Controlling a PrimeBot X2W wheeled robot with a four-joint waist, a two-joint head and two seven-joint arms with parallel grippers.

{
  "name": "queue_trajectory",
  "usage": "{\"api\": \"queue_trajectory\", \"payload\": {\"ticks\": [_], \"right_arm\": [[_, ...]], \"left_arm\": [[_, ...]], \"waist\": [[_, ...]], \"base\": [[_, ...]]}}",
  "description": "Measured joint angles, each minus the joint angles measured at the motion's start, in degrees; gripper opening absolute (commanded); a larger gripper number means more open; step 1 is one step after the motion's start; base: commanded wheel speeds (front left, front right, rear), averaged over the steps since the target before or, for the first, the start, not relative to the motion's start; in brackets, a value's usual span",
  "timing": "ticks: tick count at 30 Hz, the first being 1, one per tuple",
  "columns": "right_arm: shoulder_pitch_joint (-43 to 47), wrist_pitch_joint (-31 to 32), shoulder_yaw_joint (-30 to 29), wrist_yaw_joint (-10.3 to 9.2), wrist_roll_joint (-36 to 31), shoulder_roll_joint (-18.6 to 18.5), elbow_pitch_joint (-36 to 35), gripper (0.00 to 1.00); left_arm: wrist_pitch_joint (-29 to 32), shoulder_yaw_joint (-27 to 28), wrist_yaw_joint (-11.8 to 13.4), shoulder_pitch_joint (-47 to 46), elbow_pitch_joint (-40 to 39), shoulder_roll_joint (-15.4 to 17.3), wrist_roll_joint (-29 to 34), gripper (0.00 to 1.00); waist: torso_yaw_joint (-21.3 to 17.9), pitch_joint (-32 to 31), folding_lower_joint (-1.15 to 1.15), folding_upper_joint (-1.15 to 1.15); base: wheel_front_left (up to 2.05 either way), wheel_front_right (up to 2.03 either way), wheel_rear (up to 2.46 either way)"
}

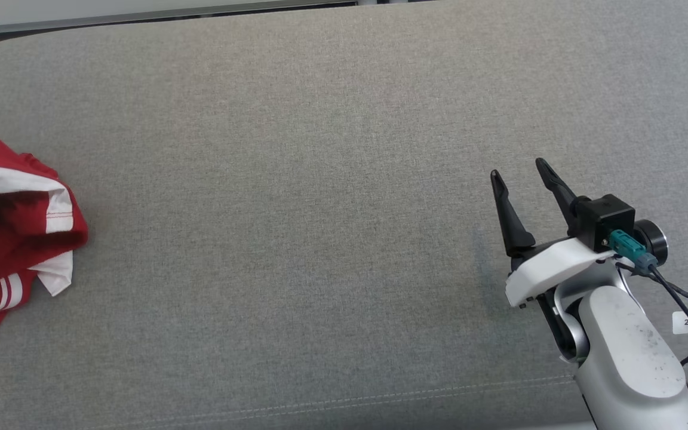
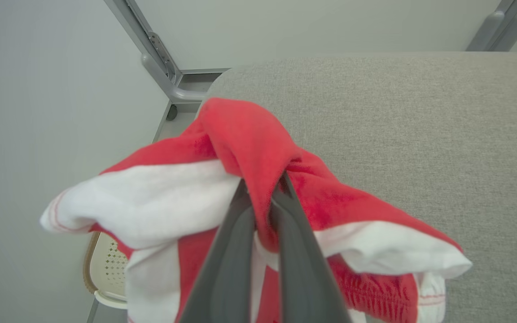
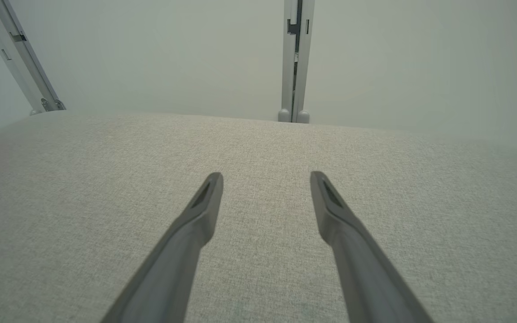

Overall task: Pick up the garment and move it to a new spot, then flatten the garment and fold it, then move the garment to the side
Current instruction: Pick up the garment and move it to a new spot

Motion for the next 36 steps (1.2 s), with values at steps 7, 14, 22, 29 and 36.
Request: {"api": "queue_trajectory", "payload": {"ticks": [7,14,22,29,36], "right_arm": [[0.05,-0.94,0.3,0.0,0.47,1.31,1.32,1.0],[0.1,-1.68,0.14,0.0,1.13,1.68,2.57,1.0],[-0.09,-2.54,-0.12,0.0,1.57,2.49,3.54,1.0],[-0.38,-3.02,-0.73,0.0,2.04,2.98,4.16,1.0],[-0.43,-3.27,-1.46,0.0,2.16,3.47,4.48,1.0]], "left_arm": [[-5.33,-4.27,0.01,-2.84,-4.3,0.75,0.33,0.0],[-8.11,-9.65,0.0,-5.45,-11.26,0.54,-0.18,0.0],[-9.06,-16.85,0.0,-6.26,-22.31,0.07,-1.2,0.0],[-8.66,-21.2,0.0,-5.91,-31.7,-1.14,-2.85,0.0],[-8.53,-24.49,0.32,-3.52,-38.05,-3.64,-1.97,0.0]], "waist": [[0.22,-2.06,0.0,0.0],[-0.86,-2.81,0.0,0.0],[-3.64,-2.49,0.0,0.0],[-7.31,-1.71,0.0,0.0],[-11.06,-0.64,0.0,0.0]], "base": [[0.0,0.0,0.0],[0.0,0.0,0.0],[0.0,0.0,0.0],[0.0,0.0,0.0],[0.0,0.0,0.0]]}}
